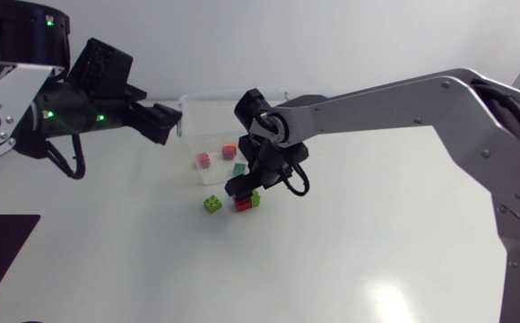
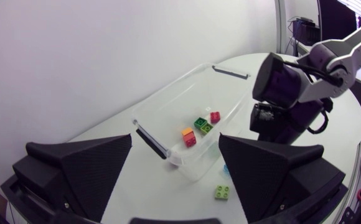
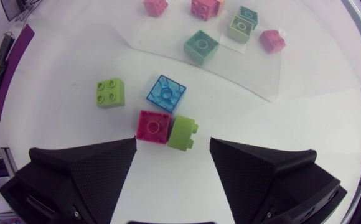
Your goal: Place the duplo bricks in the container
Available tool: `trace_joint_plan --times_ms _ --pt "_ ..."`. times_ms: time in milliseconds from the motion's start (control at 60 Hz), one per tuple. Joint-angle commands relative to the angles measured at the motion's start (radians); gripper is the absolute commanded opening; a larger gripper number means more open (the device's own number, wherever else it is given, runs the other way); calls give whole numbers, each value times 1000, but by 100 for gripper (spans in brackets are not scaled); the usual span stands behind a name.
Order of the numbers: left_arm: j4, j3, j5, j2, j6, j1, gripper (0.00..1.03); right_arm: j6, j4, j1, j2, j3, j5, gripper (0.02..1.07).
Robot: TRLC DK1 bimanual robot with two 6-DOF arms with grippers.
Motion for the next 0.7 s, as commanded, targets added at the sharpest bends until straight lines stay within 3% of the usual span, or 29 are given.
trace_joint_plan --times_ms 0,200,333,683 --pt "-21 -60 16 -59 40 12 98 27 -35 2 62 46 13 87" --pt "-87 -119 48 -156 80 35 98 48 -89 -1 126 114 27 74" --pt "-122 -151 62 -205 106 38 98 53 -104 -4 155 134 38 71" --pt "-167 -200 68 -239 157 3 98 65 -124 -29 181 151 38 34"
